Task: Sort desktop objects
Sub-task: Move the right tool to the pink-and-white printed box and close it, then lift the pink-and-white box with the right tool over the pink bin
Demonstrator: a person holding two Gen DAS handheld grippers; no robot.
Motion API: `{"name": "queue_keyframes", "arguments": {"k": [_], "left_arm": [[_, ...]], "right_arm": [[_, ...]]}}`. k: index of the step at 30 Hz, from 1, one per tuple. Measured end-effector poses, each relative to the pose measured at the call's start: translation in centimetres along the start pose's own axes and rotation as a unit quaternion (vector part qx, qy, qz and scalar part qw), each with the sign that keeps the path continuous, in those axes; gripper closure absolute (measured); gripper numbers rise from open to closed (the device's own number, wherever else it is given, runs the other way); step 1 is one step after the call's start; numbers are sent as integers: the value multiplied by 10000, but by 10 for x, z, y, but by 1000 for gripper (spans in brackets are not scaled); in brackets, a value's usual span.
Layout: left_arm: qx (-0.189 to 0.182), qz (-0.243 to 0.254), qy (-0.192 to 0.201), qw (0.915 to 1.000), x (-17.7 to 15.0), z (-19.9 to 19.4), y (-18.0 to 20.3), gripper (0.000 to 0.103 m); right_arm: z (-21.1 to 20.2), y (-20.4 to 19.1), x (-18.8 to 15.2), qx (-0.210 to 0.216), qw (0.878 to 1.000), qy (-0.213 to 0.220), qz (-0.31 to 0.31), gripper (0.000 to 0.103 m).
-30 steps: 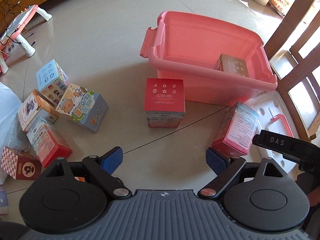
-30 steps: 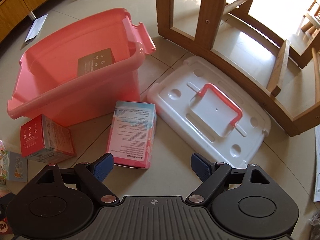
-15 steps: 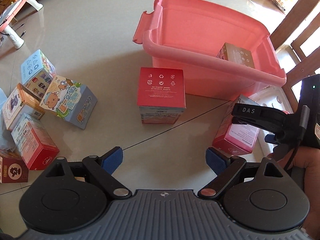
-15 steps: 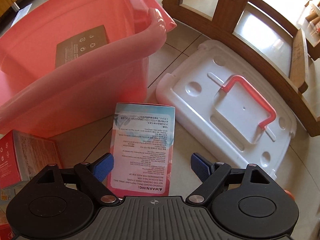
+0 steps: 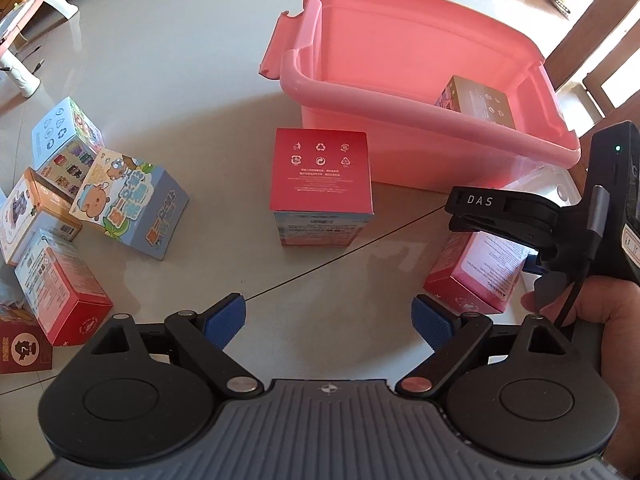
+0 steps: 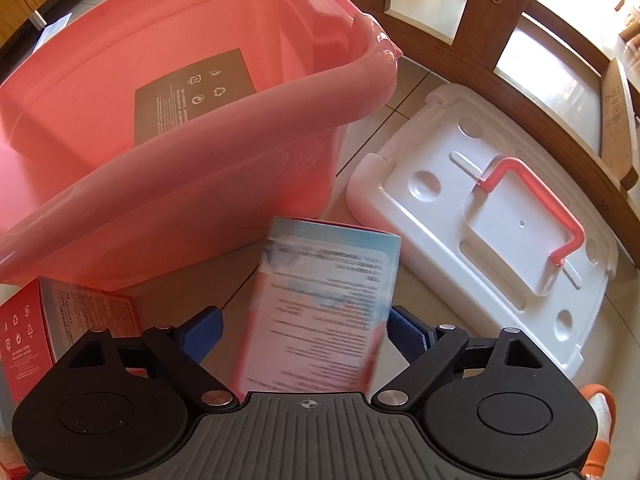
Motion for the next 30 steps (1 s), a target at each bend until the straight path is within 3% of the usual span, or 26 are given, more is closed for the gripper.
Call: {"name": "queue_keyframes", "arguments": {"k": [4, 8, 16, 24, 30], "left_arm": [[6, 22, -37, 10000, -1, 2, -1, 11], [5, 33, -35, 10000, -2, 2, -1, 11], [-23, 211, 22, 9998, -2, 3, 4, 11], [3, 656, 135, 9978, -8, -2, 25, 11], [1, 931, 205, 9954, -16, -12, 41, 11]], "right_arm": [[10, -1, -3, -58, 9997, -168, -140, 14], [22, 0, -5, -195, 9991, -326, -206, 29], [22, 1, -12, -123, 9985, -343, -412, 33], [-19, 23, -21, -9, 9987, -123, -494, 33], [-61, 60, -14, 83, 9996, 187, -187, 33]]}}
Point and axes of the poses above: each gripper's, at about its wrist camera, not at the fingertips, and z roughly the way its jaws point, y to its right, x to its top, the point moved 1 cm from there along z, roughly the way its jaws point, and after that the axes turned 1 degree about -z, right-handed, at the moved point
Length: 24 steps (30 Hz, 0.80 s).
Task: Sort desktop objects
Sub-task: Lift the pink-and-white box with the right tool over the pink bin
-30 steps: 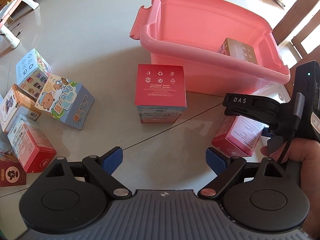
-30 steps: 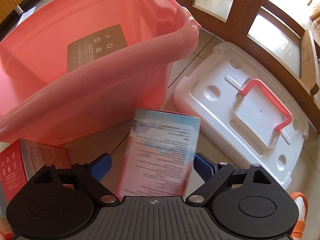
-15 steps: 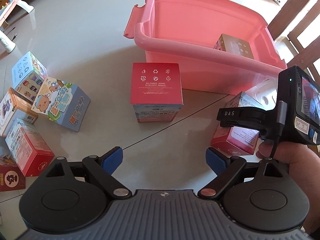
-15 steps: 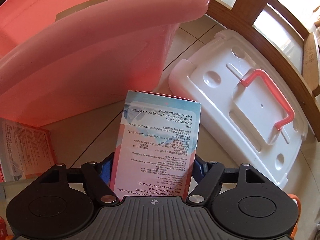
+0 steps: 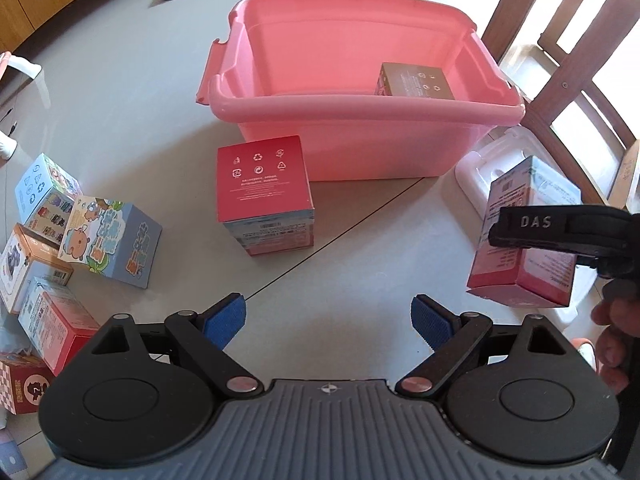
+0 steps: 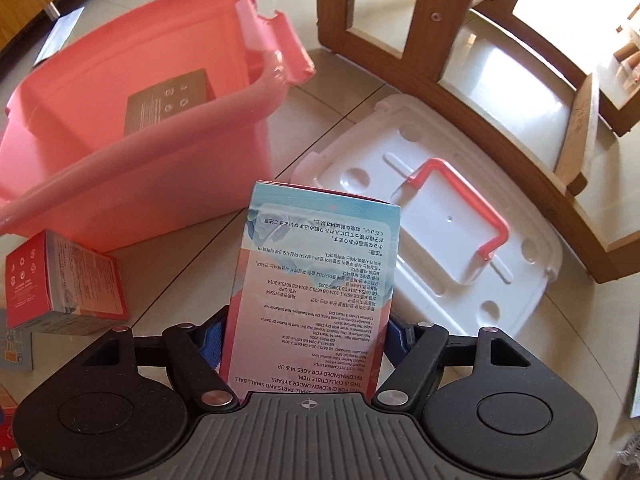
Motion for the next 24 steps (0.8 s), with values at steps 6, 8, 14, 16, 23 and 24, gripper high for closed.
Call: {"name": "queue_keyframes", "arguments": {"k": [6, 8, 14, 16, 23, 24], "left_arm": [[-32, 330, 75, 9994, -7, -7, 19, 11], [-44, 484, 99, 9988, -10, -8, 26, 11], [-105, 772, 155, 9968, -15, -8, 41, 11], [-158, 783, 165, 9967, -15, -8, 44, 11], [-223, 777, 108, 9967, -16, 0, 43, 11], [-204, 780, 98, 9967, -16, 1, 43, 11]], "right_arm": [[-44, 23, 1, 121, 9995, 271, 83, 33], [-58, 29, 4, 156, 9991, 392, 66, 33], [-107, 35, 20, 324, 9960, 829, -109, 33], [-120, 32, 28, 408, 9946, 924, -228, 33], [-135, 2, 64, 618, 9890, 1072, -809, 33], [-134, -3, 69, 670, 9882, 1069, -867, 33]]}}
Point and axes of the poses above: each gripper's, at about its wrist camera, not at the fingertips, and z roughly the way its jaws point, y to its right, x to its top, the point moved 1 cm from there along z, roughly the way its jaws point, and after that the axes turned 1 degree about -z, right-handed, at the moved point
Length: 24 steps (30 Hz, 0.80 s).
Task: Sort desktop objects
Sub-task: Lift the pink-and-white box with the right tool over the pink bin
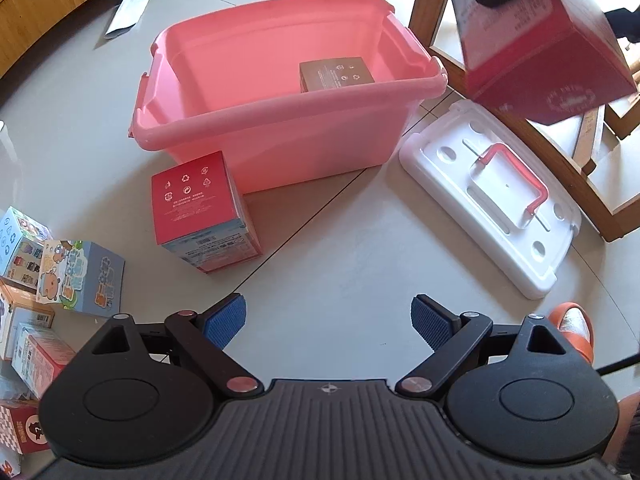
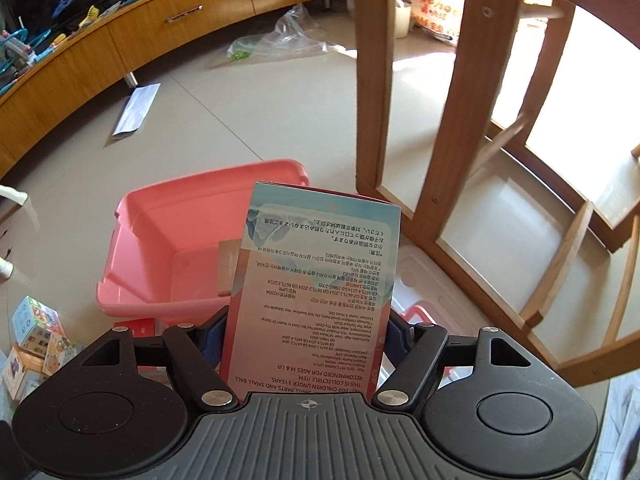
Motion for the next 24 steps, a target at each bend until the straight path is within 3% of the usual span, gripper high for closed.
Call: {"name": "queue_keyframes", "arguments": {"k": [12, 16, 24], "left_arm": [[-115, -174, -209, 9996, 1, 32, -10, 11], [-112, -312, -315, 9990, 2, 46, -16, 11], [-79, -634, -361, 9973, 8, 69, -36, 11]], "right_arm": [[59, -73, 63, 723, 9943, -254, -746, 33], [86, -99, 72, 971, 9907, -461, -833, 33], [136, -143, 74, 1061, 9862, -827, -960, 33]]}}
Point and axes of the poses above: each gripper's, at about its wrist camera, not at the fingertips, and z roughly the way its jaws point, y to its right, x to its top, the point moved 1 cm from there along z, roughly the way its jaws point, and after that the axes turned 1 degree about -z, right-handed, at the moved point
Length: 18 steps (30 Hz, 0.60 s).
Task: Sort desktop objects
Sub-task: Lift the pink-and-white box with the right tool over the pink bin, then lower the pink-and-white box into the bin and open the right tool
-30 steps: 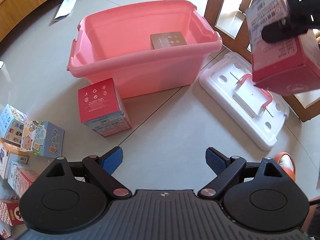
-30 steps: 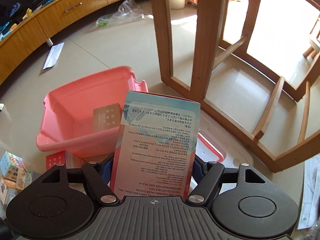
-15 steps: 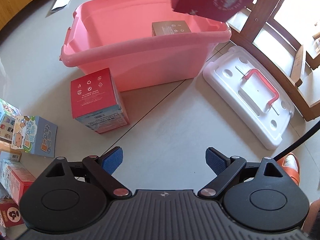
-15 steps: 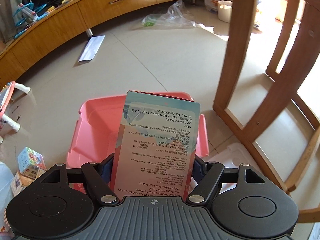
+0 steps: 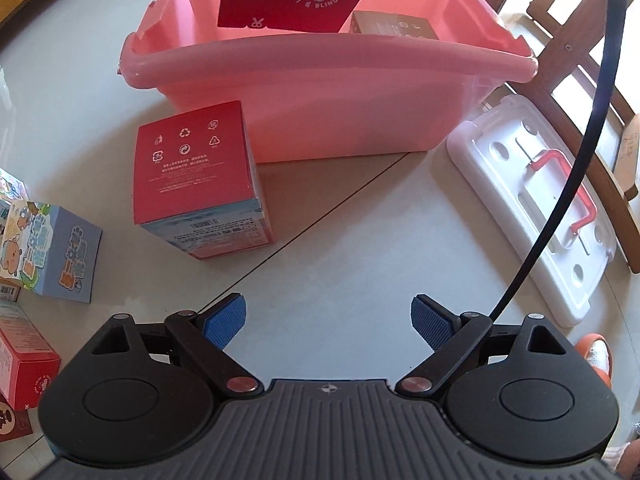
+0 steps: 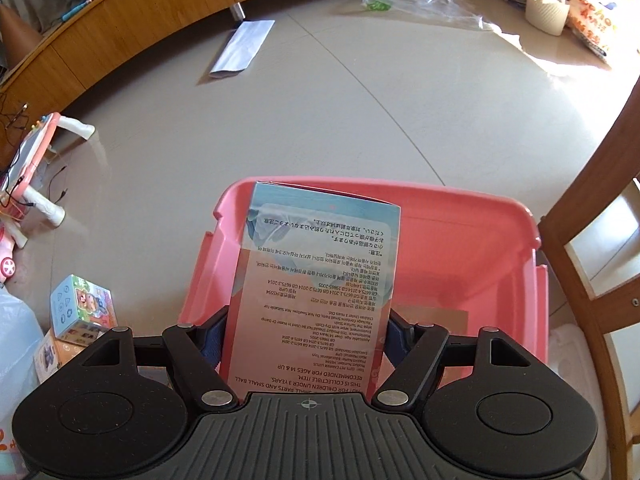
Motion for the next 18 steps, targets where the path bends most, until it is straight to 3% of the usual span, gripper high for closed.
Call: {"name": "queue_keyframes", "arguments": {"k": [8, 18], "left_arm": [[30, -332, -27, 9994, 9, 19, -18, 11], [65, -133, -50, 9999, 10, 28, -14, 11]], "right_arm": [[28, -5, 1, 12, 9998, -182, 76, 33], [60, -8, 2, -206, 9988, -423, 136, 33]]}}
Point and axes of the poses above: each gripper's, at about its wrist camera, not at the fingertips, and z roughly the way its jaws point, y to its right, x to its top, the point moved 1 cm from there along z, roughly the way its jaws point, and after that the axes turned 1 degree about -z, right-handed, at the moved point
